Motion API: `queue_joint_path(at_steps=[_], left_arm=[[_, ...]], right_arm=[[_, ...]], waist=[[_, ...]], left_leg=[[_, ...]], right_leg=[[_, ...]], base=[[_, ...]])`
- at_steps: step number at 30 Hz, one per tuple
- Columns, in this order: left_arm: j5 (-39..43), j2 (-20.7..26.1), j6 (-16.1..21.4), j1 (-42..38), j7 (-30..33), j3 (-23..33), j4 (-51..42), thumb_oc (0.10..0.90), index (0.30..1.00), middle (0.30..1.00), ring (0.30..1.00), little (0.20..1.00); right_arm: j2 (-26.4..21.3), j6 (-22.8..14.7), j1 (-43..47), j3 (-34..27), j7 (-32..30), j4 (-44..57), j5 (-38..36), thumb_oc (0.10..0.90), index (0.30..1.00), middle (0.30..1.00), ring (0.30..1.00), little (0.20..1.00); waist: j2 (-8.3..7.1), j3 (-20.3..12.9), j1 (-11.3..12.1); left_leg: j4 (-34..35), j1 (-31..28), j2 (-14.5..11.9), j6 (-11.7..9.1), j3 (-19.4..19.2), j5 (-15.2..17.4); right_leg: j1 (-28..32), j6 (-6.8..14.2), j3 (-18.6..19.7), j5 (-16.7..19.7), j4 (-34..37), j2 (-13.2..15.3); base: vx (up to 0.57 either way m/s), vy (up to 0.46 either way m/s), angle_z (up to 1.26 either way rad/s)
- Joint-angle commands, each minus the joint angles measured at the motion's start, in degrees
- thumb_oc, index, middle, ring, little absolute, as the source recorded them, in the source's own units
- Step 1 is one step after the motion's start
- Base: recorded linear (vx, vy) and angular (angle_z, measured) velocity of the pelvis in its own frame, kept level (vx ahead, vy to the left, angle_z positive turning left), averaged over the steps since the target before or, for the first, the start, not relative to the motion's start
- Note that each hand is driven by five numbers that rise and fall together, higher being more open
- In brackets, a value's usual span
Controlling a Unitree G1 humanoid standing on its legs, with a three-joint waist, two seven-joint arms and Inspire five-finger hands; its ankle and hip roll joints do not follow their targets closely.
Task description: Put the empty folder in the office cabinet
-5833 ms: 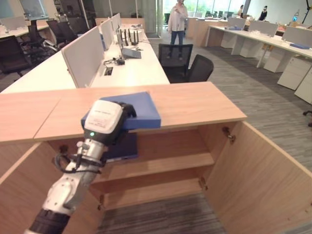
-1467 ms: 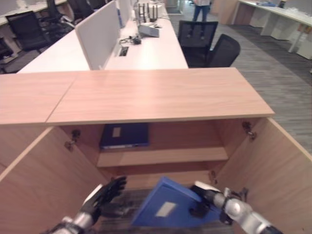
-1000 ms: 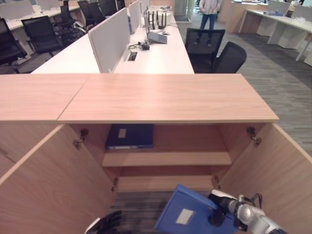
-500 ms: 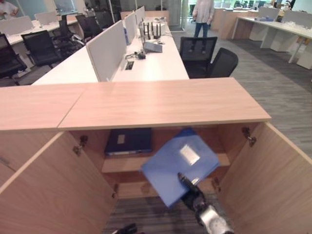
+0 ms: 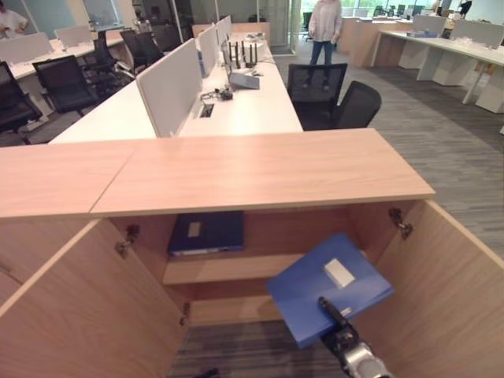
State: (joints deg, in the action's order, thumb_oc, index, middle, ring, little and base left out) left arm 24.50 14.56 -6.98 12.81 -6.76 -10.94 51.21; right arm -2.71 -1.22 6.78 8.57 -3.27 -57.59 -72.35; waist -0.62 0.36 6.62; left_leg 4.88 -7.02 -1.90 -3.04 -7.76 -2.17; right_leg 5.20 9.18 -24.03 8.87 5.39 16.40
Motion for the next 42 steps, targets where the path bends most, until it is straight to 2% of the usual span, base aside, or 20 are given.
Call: queue_joint_path(at_steps=[1,8,14,16,17,20,21,23,25,26,27,29,30,31,32,33,35,36,38,42], left_arm=[[2.21,-0.31,0.29,0.03,-0.02,-2.22,2.72,0.8,0.9,0.9,0.9,0.9],[5.53,-3.28,0.29,-0.94,0.62,0.28,9.71,0.8,0.9,0.9,0.9,0.9],[11.04,-4.91,-0.46,-1.97,0.3,8.74,21.45,0.8,0.9,0.9,0.9,0.9],[9.65,-4.5,0.06,-2.36,1.63,11.66,25.78,0.8,0.9,0.9,0.9,0.9],[6.05,-3.94,-0.17,-1.75,3.84,14.99,29.83,0.8,0.9,0.9,0.9,0.9],[4.81,-3.69,-0.68,-1.15,5.38,18.3,32.57,0.8,0.9,0.9,0.9,0.9],[0.34,-3.26,-0.76,-0.42,7.01,19.25,35.15,0.8,0.9,0.9,0.9,0.9],[-2.13,-3.04,-0.68,-0.37,7.82,18.81,36.18,0.8,0.9,0.9,0.9,0.9],[-11.34,-3.36,-0.39,-0.23,8.67,15.05,37.06,0.8,0.9,0.9,0.9,0.9],[-11.42,-3.41,-0.37,-0.25,8.64,15.04,37.08,0.8,0.9,0.9,0.9,0.9],[-15.99,-3.27,0.5,-0.54,8.46,11.2,35.52,0.8,0.9,0.9,0.9,0.9],[-16.76,-2.91,0.82,-0.64,8.79,9.78,34.12,0.8,0.9,0.9,0.9,0.9],[-17.08,-2.19,1.14,-1.0,9.08,8.78,33.33,0.8,0.9,0.9,0.9,0.9],[-17.5,-0.72,1.93,-1.65,8.27,6.98,31.78,0.8,0.9,0.9,0.9,0.9],[-17.52,-0.65,1.91,-1.79,8.15,6.97,31.74,0.8,0.9,0.9,0.9,0.9],[-14.27,0.68,2.53,-2.33,8.8,7.61,29.97,0.8,0.9,0.9,0.9,0.9],[-12.83,0.79,2.82,-2.62,8.8,8.11,29.36,0.8,0.9,0.9,0.9,0.9],[-11.27,0.89,3.76,-2.85,8.45,7.77,27.58,0.8,0.9,0.9,0.9,0.9],[-10.11,1.32,4.71,-3.18,8.01,3.88,22.63,0.8,0.9,0.9,0.9,0.9],[-8.32,0.94,5.29,-3.98,8.11,0.77,20.37,0.8,0.9,0.9,0.9,0.9]], right_arm=[[6.19,-1.63,8.98,-0.87,5.34,4.06,-5.09,0.4,0.3,0.3,0.3,0.3],[8.72,-2.39,9.36,-1.58,7.41,7.19,-11.42,0.4,0.3,0.3,0.3,0.3],[8.3,-5.01,12.07,-4.73,9.07,11.7,-15.01,0.4,0.3,0.3,0.3,0.3],[7.84,-6.55,13.05,-6.35,8.91,13.04,-15.74,0.4,0.3,0.3,0.3,0.3],[7.81,-8.84,14.13,-9.2,8.34,14.96,-17.12,0.4,0.3,0.3,0.3,0.3],[8.21,-10.55,13.94,-11.85,8.12,16.72,-19.14,0.4,0.3,0.3,0.3,0.3],[8.36,-12.14,13.07,-14.07,7.96,18.47,-20.72,0.4,0.3,0.3,0.3,0.3],[8.34,-12.88,12.48,-14.47,7.96,19.65,-20.85,0.4,0.3,0.3,0.3,0.3],[8.19,-13.96,12.22,-15.11,8.27,21.34,-21.56,0.4,0.3,0.3,0.3,0.3],[8.12,-13.97,12.21,-15.12,8.25,21.36,-21.56,0.4,0.3,0.3,0.3,0.3],[8.52,-14.18,12.03,-14.35,8.67,21.04,-20.98,0.4,0.3,0.3,0.3,0.3],[8.56,-14.1,12.08,-14.18,8.9,20.47,-20.85,0.4,0.3,0.3,0.3,0.3],[8.33,-14.02,12.29,-13.9,9.11,19.52,-20.75,0.4,0.3,0.3,0.3,0.3],[7.93,-14.56,13.21,-13.22,9.24,17.38,-21.56,0.4,0.3,0.3,0.3,0.3],[7.83,-14.53,13.55,-13.39,9.44,17.07,-21.72,0.4,0.3,0.3,0.3,0.3],[6.84,-14.78,15.11,-12.93,8.78,15.03,-21.95,0.4,0.3,0.3,0.3,0.3],[6.69,-14.77,15.75,-13.16,9.15,14.77,-22.59,0.4,0.3,0.3,0.3,0.3],[6.33,-15.28,16.31,-12.81,9.32,14.69,-23.17,0.4,0.3,0.3,0.3,0.3],[4.78,-16.8,18.48,-12.36,9.13,15.07,-23.27,0.4,0.3,0.3,0.3,0.3],[3.76,-17.49,21.03,-11.43,8.53,15.48,-23.12,0.4,0.3,0.3,0.3,0.3]], waist=[[-1.74,1.84,1.9],[-1.58,2.12,2.25],[-2.16,2.31,3.93],[-2.43,2.01,4.61],[-2.27,1.6,5.78],[-2.32,1.18,7.0],[-2.26,0.83,7.87],[-2.24,0.78,7.87],[-0.77,1.65,7.29],[-0.78,1.63,7.45],[0.48,2.72,7.27],[0.66,3.57,7.14],[0.75,4.63,6.7],[1.04,7.24,5.12],[0.99,7.16,5.42],[-0.2,9.53,5.88],[-0.13,10.25,6.11],[0.23,10.72,6.36],[0.86,13.05,6.78],[1.62,15.49,6.9]], left_leg=[[0.12,-1.83,-1.7,-0.64,6.4,7.11],[0.12,-1.19,-1.53,-0.65,6.65,6.87],[0.12,0.15,-0.74,-0.52,8.09,6.46],[0.12,0.6,-0.19,-0.34,8.85,6.41],[0.12,0.75,0.34,-0.09,9.6,6.65],[0.12,1.34,1.4,0.29,10.64,6.59],[0.12,1.91,2.54,0.65,12.09,6.52],[0.12,2.17,3.19,0.93,13.18,6.27],[0.12,1.9,4.49,2.26,15.23,6.41],[0.12,1.96,4.58,2.32,15.1,6.39],[0.12,1.39,3.5,2.5,14.49,7.88],[0.12,1.34,3.08,2.49,14.12,8.03],[0.12,1.79,2.45,2.39,14.03,7.81],[0.12,2.05,1.98,2.32,13.7,7.44],[0.12,2.28,1.91,2.26,13.46,7.4],[0.12,2.89,2.37,1.57,14.66,6.61],[0.12,3.43,1.61,0.98,15.08,6.49],[0.12,4.03,0.14,0.43,15.51,7.14],[0.01,8.18,-2.27,-0.7,17.14,5.84],[-0.1,11.48,-2.98,-1.2,18.79,4.48]], right_leg=[[-1.57,4.4,0.07,3.55,-0.39,4.98],[-1.87,4.62,-0.59,3.75,-0.39,5.11],[-1.51,4.98,-2.17,4.08,-0.39,5.94],[-1.23,5.19,-2.92,4.3,-0.39,6.66],[-0.77,5.52,-3.8,4.41,-0.52,7.29],[-0.43,5.79,-5.01,4.69,-0.64,8.36],[0.32,5.82,-6.2,5.46,-1.14,9.59],[0.45,5.82,-6.8,6.16,-2.15,10.44],[-2.18,5.82,-6.13,9.21,-9.41,13.99],[-2.56,5.82,-5.84,9.07,-9.81,14.18],[-4.37,5.82,-7.38,6.67,-12.86,13.91],[-5.57,5.79,-7.89,4.6,-13.4,12.43],[-7.43,5.25,-7.68,2.62,-12.82,9.93],[-13.4,4.82,-5.2,1.38,-11.15,4.51],[-13.71,4.77,-4.96,1.53,-10.97,4.33],[-13.39,3.17,-4.72,2.44,-7.12,2.04],[-13.2,2.97,-4.86,2.31,-6.53,1.57],[-12.9,3.42,-4.48,0.91,-6.18,0.67],[-13.92,2.65,-6.09,-0.62,-6.34,-0.52],[-16.03,2.18,-7.09,-1.85,-7.82,-0.57]], base=[[-0.02,0.039,0.0],[0.0,0.048,0.02],[0.01,0.043,0.1],[0.04,0.056,0.17],[0.02,0.058,0.17],[0.05,0.105,0.18],[0.08,0.153,0.23],[0.05,0.115,0.4],[0.03,0.184,0.43],[0.09,0.2,0.39],[0.1,0.098,0.22],[0.06,0.037,-0.02],[0.0,-0.052,-0.07],[-0.01,-0.048,-0.2],[0.08,-0.124,-0.24],[0.07,-0.108,-0.1],[0.09,-0.137,0.6],[0.06,-0.225,0.9],[-0.02,-0.223,0.52],[-0.1,-0.104,0.29]])
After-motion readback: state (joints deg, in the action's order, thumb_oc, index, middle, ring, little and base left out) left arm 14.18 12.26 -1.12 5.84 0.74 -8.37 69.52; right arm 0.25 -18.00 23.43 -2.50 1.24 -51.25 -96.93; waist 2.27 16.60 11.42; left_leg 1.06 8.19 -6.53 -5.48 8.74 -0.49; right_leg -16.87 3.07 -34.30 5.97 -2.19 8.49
